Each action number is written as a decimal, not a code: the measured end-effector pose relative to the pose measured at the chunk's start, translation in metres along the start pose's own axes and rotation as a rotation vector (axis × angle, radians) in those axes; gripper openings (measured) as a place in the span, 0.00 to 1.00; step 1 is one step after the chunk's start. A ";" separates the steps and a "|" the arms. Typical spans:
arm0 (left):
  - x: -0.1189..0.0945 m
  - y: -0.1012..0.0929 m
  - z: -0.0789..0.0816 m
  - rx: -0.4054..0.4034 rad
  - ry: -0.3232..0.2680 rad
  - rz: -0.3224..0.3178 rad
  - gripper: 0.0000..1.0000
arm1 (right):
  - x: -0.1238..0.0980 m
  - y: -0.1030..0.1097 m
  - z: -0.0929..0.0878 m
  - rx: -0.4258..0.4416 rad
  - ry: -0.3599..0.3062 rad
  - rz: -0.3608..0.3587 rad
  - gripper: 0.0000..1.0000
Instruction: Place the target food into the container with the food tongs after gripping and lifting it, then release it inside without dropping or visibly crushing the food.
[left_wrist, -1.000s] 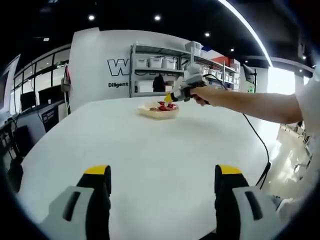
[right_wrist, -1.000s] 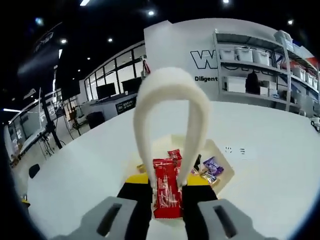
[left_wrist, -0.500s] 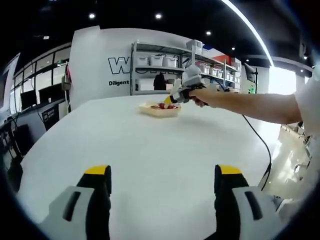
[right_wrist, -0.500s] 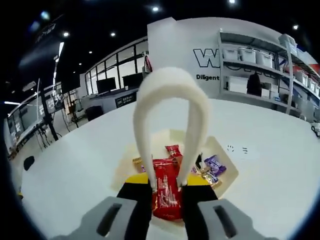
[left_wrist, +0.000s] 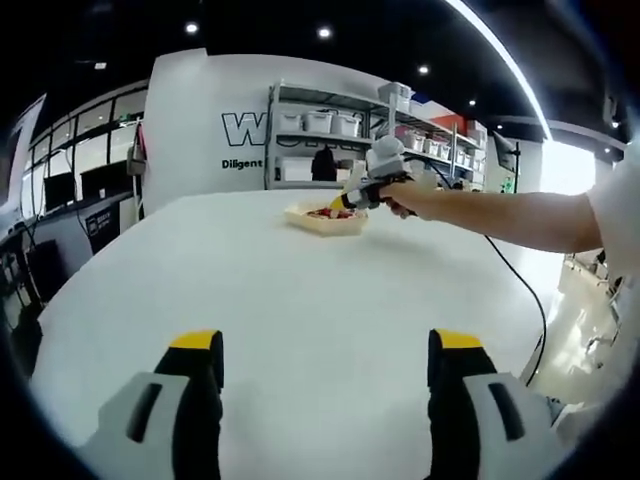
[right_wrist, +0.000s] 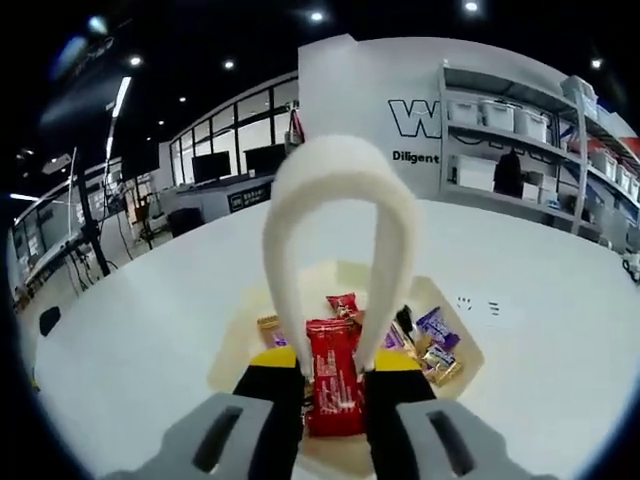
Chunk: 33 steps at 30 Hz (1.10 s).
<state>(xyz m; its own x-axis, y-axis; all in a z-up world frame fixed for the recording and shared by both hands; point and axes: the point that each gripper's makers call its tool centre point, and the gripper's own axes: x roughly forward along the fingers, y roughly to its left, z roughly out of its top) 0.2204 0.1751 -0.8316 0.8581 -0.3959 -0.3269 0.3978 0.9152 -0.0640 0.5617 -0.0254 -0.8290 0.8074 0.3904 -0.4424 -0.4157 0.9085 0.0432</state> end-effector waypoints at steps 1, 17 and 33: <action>0.000 0.000 0.000 -0.001 -0.004 -0.002 0.82 | 0.000 0.000 0.000 0.005 -0.002 0.003 0.17; 0.001 -0.002 -0.001 -0.006 -0.005 -0.011 0.83 | -0.001 0.004 0.001 -0.027 -0.018 0.009 0.20; -0.001 -0.008 0.004 -0.015 -0.025 -0.024 0.83 | -0.018 0.005 0.011 -0.037 -0.049 0.010 0.20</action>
<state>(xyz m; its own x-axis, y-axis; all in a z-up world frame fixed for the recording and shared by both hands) 0.2176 0.1681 -0.8275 0.8564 -0.4193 -0.3014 0.4136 0.9064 -0.0857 0.5494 -0.0262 -0.8105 0.8221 0.4070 -0.3981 -0.4381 0.8988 0.0142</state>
